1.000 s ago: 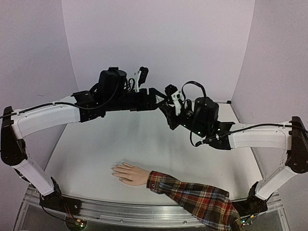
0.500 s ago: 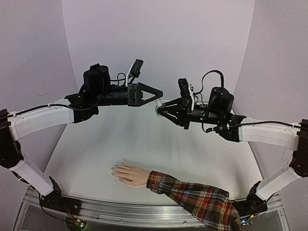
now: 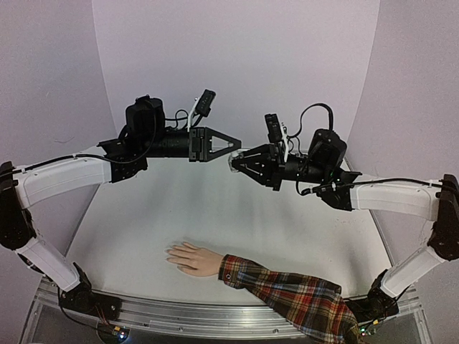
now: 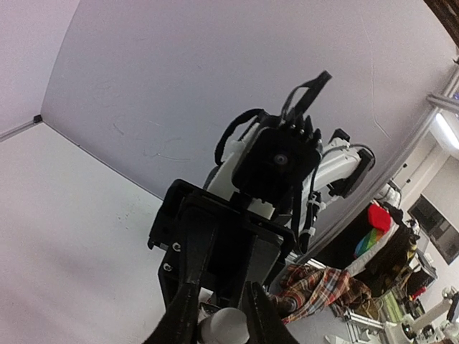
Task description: Paint the nails
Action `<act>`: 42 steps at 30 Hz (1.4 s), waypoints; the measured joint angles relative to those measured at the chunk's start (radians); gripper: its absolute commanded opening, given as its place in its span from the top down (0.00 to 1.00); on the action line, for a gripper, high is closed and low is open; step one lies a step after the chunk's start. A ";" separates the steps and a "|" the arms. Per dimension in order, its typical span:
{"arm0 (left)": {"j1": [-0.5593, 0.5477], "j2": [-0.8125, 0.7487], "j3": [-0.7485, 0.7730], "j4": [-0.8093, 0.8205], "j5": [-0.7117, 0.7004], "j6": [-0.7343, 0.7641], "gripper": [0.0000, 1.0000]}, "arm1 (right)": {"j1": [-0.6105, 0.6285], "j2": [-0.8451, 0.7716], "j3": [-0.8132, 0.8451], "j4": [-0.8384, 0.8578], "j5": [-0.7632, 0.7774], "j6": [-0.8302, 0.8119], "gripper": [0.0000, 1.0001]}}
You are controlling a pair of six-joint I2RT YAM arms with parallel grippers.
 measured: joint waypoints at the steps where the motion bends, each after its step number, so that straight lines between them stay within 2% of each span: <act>1: 0.000 0.000 0.001 -0.005 -0.014 0.013 0.99 | 0.000 0.001 0.000 0.001 0.004 0.009 1.00; 5: -0.004 0.001 0.020 -0.046 -0.119 0.087 1.00 | 0.001 0.007 0.000 0.001 0.081 0.068 1.00; 7: -0.036 0.005 0.051 -0.109 -0.278 0.099 1.00 | 0.018 0.008 0.000 -0.006 0.185 0.044 1.00; 9: -0.097 0.027 0.122 -0.216 -0.568 0.095 1.00 | 0.069 0.011 0.019 -0.053 0.422 -0.045 1.00; 12: -0.149 0.109 0.295 -0.388 -0.872 0.046 1.00 | 0.180 0.057 0.102 -0.111 0.873 -0.202 1.00; 14: -0.165 0.145 0.344 -0.420 -0.953 0.015 1.00 | 0.217 0.087 0.136 -0.123 1.054 -0.280 1.00; 16: -0.174 0.164 0.352 -0.432 -0.978 -0.007 1.00 | 0.237 0.095 0.137 -0.139 1.153 -0.330 1.00; 18: -0.175 0.174 0.351 -0.435 -0.965 -0.015 0.90 | 0.243 0.094 0.120 -0.142 1.187 -0.368 1.00; 20: -0.169 0.172 0.333 -0.427 -0.927 -0.017 0.60 | 0.243 0.086 0.100 -0.137 1.185 -0.395 1.00; 22: -0.159 0.160 0.298 -0.395 -0.854 -0.017 0.36 | 0.239 0.069 0.077 -0.137 1.154 -0.414 1.00; 23: -0.155 0.144 0.262 -0.368 -0.797 -0.019 0.26 | 0.230 0.054 0.062 -0.138 1.114 -0.419 1.00; 25: -0.148 0.104 0.184 -0.311 -0.702 -0.030 0.17 | 0.203 0.017 0.024 -0.148 1.007 -0.417 1.00; 30: -0.076 -0.024 -0.018 -0.133 -0.445 -0.084 0.08 | 0.091 -0.067 -0.042 -0.153 0.682 -0.345 1.00; 33: -0.032 -0.055 -0.055 -0.056 -0.341 -0.097 0.16 | 0.026 -0.093 -0.046 -0.142 0.493 -0.285 1.00; 37: -0.027 -0.055 -0.047 -0.020 -0.261 -0.083 0.35 | -0.004 -0.098 -0.046 -0.116 0.298 -0.206 1.00; 42: -0.030 -0.037 -0.006 -0.025 -0.169 -0.041 0.39 | -0.005 -0.080 -0.041 -0.069 0.136 -0.110 1.00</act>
